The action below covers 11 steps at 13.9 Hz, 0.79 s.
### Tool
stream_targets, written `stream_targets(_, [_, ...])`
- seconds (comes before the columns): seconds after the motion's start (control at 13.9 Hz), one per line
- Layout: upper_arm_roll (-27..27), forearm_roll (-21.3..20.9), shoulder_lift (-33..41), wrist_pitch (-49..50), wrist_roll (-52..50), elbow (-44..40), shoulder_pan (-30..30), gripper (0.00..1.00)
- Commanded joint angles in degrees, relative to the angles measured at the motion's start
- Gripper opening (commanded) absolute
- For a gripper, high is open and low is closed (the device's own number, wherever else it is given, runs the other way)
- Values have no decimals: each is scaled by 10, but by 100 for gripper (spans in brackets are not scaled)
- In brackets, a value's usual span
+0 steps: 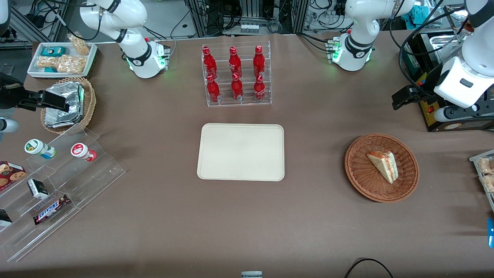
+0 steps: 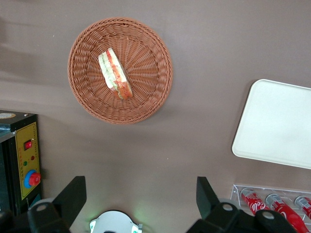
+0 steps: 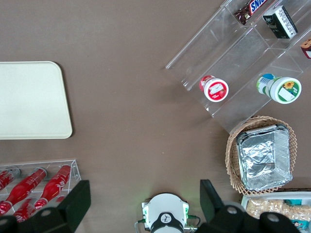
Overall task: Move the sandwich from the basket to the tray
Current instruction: 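Move the left gripper from rest toward the sandwich in the wicker basket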
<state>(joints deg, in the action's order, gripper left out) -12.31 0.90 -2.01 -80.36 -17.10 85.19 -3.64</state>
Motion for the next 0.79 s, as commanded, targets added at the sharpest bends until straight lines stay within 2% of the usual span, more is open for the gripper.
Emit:
stream_targets(0.0, [-2, -10, 4, 8, -2, 3, -1, 100])
stream_targets(0.36, [-1, -10, -1, 13, -7, 2, -2, 100])
stream_targets(0.57, [-1, -32, -1, 29, -6, 2, -2, 100])
stream_targets(0.72, [-1, -31, -1, 42, -11, 4, -4, 100])
